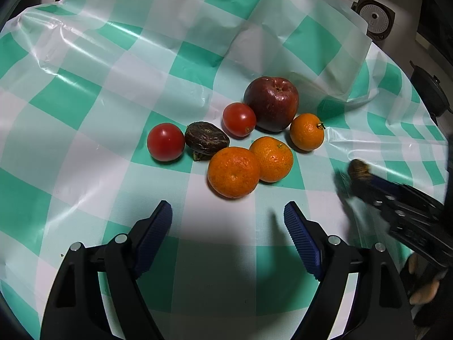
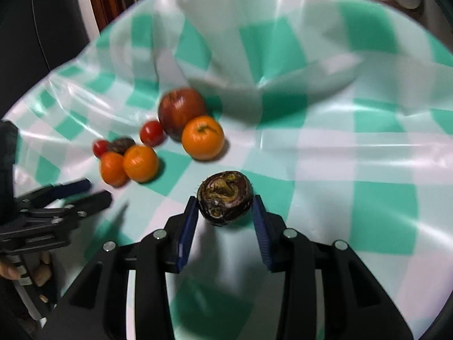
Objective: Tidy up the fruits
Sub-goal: 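Grasp a tangerine with the left tool while the right tool holds the passion fruit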
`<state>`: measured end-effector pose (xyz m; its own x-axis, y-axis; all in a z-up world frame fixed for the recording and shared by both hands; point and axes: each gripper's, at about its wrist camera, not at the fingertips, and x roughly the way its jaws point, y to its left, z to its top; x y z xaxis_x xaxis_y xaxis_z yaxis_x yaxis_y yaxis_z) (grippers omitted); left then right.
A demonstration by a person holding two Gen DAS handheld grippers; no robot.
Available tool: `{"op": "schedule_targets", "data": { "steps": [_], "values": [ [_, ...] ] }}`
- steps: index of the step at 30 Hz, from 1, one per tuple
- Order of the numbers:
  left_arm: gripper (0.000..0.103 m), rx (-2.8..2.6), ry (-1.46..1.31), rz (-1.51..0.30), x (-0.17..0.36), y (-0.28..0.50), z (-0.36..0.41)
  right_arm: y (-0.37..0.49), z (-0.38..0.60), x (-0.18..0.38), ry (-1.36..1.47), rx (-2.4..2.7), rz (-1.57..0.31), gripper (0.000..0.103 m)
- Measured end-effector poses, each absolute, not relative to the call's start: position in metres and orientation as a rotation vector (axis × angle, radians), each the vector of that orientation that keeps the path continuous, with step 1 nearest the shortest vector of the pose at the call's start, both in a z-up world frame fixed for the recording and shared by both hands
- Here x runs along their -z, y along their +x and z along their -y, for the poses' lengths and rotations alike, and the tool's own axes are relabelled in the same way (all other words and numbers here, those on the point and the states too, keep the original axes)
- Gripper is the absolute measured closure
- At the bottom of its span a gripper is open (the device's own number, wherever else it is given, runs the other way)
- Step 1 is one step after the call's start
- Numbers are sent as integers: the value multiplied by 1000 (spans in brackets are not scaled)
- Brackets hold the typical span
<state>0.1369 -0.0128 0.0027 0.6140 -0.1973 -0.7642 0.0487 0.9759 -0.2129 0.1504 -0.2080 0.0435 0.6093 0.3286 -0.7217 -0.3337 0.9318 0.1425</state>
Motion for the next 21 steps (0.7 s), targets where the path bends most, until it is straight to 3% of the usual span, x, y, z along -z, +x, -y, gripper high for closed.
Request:
{"op": "schedule_targets", "data": {
  "steps": [6,11,18,21],
  "values": [
    [26,57,-163,-903,-3,140,14,154,243,-39,199,-390,-812,64],
    [32,38,-106,-925,-2,154,22,154,242,-41,200,-405,-800,63],
    [66,62,-31,-931,-3,169,39,153,243,-38,212,-431,-808,63],
    [67,85,-34,-921,-6,160,37,153,243,-38,214,-445,-808,63]
  ]
}}
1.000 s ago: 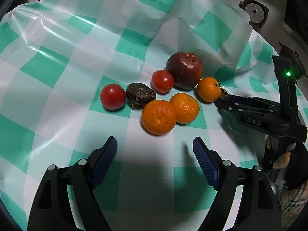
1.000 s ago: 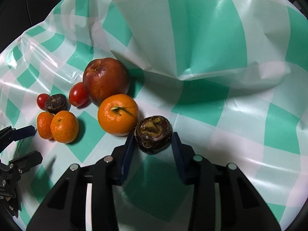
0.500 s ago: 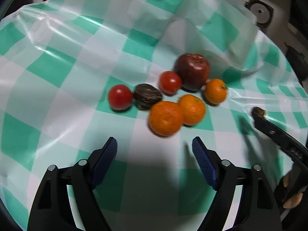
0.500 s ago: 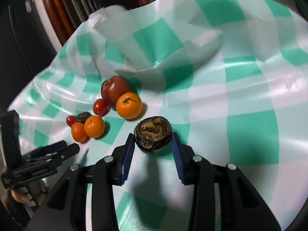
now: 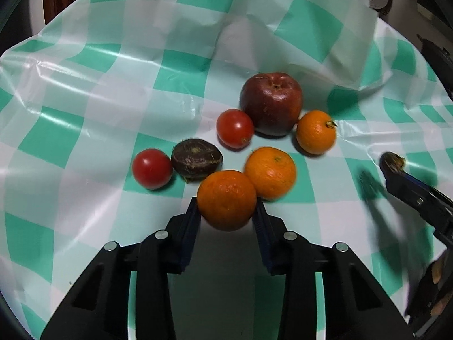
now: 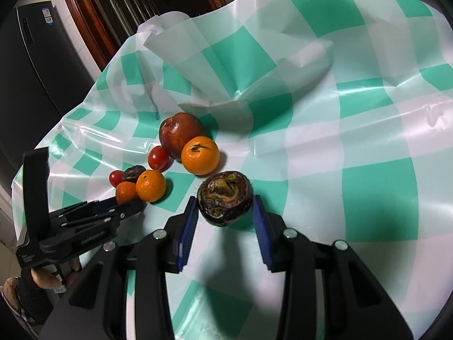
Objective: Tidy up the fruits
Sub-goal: 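Grasp a tangerine with the left tool while the right tool holds the passion fruit, then lower the tangerine and passion fruit into the white box, opening both tools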
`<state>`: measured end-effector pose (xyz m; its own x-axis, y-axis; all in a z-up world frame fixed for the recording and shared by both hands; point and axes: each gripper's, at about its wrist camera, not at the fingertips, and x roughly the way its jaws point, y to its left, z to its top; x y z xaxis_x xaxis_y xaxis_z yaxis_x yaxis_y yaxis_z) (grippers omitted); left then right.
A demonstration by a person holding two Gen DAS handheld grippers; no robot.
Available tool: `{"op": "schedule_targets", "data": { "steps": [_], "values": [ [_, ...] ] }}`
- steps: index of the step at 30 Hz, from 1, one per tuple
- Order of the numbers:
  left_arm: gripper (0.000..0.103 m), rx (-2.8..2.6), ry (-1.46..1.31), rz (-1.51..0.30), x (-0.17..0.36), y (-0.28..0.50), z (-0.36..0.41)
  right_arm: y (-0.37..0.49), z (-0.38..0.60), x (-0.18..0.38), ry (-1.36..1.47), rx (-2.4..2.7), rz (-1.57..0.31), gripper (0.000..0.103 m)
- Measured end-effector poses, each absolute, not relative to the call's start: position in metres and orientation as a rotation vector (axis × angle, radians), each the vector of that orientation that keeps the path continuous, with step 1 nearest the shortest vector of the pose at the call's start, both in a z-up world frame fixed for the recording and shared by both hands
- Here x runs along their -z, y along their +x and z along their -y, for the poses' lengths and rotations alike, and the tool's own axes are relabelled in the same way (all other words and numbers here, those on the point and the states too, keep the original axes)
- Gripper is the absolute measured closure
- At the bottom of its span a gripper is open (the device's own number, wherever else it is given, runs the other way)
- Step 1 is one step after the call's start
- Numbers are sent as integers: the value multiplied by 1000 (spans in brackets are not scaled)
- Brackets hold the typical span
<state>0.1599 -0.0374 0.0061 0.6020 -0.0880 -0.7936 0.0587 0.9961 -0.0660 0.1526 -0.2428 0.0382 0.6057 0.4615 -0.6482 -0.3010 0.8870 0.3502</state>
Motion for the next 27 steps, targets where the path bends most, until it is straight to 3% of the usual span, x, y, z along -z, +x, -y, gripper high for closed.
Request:
{"op": "schedule_targets", "data": {
  "steps": [13,22,27],
  "values": [
    [67,32,-191,-763,-40,-78,-46,154,242,-35,225,-445,-830,63],
    [67,-35,-317,-634,-56,-143,-111,157,244,-36,219,-326,-869,63],
    [67,-50,-304,-587,-68,-191,-144,95,213,-68,188,-368,-821,63]
  ]
}}
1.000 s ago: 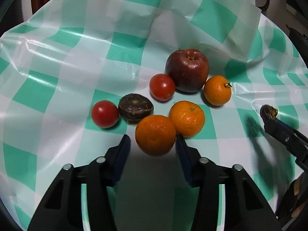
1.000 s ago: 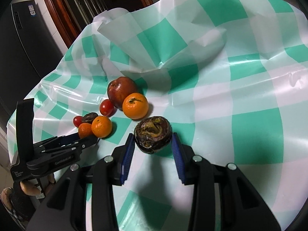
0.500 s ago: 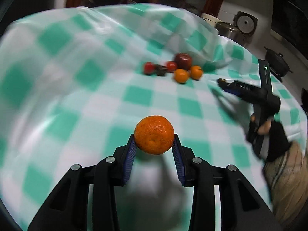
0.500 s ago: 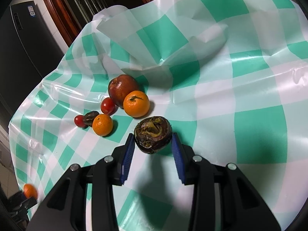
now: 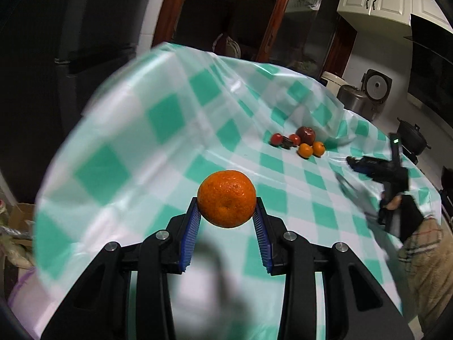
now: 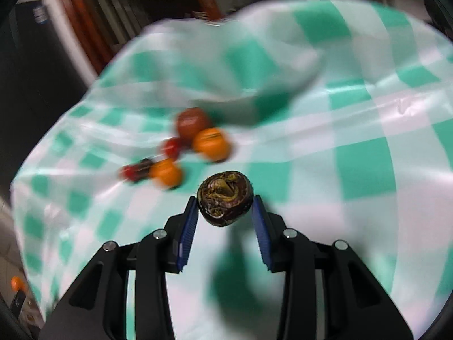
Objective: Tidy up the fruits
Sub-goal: 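Lower the tangerine and passion fruit into the white box, opening both tools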
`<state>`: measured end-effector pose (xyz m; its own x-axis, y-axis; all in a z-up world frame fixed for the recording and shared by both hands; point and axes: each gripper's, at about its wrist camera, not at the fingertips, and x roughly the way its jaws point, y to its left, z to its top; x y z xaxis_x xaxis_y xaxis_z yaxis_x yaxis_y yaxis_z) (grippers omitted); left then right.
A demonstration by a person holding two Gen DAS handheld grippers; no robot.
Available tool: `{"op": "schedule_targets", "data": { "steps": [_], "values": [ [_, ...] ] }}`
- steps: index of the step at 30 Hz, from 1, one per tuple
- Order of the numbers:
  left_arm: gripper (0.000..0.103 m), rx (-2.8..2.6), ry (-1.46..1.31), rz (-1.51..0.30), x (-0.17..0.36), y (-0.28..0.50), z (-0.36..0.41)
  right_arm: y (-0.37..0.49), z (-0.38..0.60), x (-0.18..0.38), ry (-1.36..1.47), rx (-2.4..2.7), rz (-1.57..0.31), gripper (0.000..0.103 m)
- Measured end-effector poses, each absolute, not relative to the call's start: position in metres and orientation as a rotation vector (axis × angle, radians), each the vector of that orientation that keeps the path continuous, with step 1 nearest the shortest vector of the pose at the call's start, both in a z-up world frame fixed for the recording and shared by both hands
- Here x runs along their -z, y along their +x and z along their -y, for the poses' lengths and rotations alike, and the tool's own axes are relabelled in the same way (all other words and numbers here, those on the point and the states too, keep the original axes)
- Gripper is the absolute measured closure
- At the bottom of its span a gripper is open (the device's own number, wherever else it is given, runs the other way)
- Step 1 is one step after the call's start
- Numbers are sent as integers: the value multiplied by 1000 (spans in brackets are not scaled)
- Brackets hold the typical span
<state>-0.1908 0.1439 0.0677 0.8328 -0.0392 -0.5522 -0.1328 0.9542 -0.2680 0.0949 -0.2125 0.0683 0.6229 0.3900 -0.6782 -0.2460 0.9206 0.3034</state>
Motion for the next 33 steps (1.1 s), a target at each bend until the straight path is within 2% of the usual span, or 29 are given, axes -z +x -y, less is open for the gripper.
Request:
{"op": "schedule_targets", "data": {
  "steps": [10,16,26,33],
  "values": [
    [67,-143,-347,-542,-55,-303,-206,-94,69,-122,-5,-721,-738,63],
    [67,-238,-361,-586,-25,-361,-241,-186,-29,-118,-196,-950,-734,63],
    [67,-388,-439,-748,37,-407,-299,-306,-137,-52,-538,-1246,-825,63],
    [67,-375,-453,-1066,108,-370,-318,-331,-193,54,-796,-1276,-1108,63]
  ]
}}
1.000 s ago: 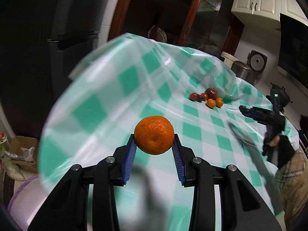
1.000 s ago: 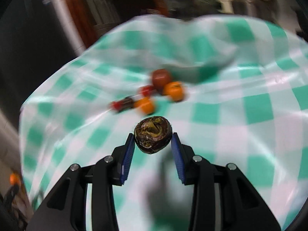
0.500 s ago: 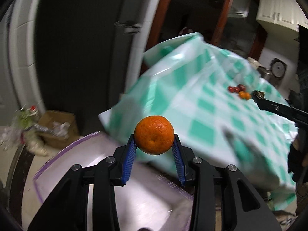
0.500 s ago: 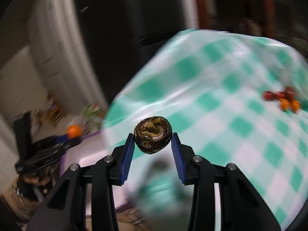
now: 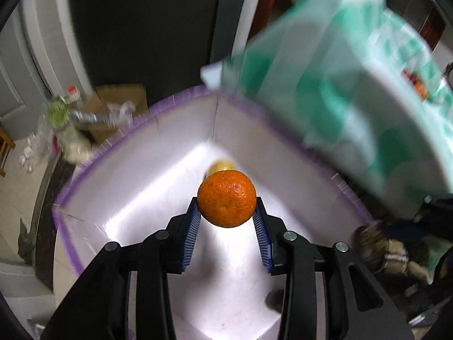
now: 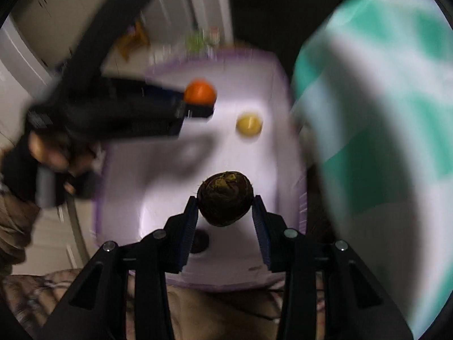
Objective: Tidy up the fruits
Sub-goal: 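Lower the tangerine and passion fruit into the white box, opening both tools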
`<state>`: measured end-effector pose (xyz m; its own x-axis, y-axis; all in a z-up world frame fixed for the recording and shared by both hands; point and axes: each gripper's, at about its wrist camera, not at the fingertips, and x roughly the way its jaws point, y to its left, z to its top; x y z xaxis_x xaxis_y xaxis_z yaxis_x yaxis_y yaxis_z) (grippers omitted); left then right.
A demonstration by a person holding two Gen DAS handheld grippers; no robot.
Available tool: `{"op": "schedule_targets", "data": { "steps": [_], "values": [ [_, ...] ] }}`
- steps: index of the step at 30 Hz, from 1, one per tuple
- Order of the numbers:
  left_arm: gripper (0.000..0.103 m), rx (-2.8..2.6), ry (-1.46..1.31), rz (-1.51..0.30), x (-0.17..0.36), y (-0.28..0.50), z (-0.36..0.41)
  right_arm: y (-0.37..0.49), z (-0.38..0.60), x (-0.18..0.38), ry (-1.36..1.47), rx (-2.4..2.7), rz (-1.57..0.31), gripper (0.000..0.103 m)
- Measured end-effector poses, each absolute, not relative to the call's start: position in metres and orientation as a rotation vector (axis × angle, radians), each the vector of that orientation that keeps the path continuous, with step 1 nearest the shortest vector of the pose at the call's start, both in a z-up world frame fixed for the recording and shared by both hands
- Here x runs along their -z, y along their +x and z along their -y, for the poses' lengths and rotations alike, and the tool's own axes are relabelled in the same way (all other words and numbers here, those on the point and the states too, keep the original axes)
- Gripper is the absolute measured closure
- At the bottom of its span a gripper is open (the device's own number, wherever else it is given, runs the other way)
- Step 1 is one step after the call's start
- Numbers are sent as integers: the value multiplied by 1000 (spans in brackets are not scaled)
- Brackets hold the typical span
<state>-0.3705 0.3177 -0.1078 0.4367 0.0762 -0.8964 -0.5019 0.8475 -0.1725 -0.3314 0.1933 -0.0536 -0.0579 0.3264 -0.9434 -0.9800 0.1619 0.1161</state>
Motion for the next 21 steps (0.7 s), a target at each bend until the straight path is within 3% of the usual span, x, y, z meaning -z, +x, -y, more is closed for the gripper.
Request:
{"op": "schedule_targets", "data": {
  "steps": [5,11,19,21],
  "values": [
    [67,-389,-533,-1240,157,-352,-334,-343,-218,121,-981,-1193,-1232,63],
    [67,-429,-538,-1353,192,-338,-342,-357,-228,152,-1142,-1150,-1242,63],
    [67,-447,-528,-1372,203,-333,-340,-366,-237,177,-1251,-1114,-1234,62],
    [67,-451,-533,-1369,205,-335,-338,-361,-238,178,-1244,-1118,-1226,55]
  ]
}}
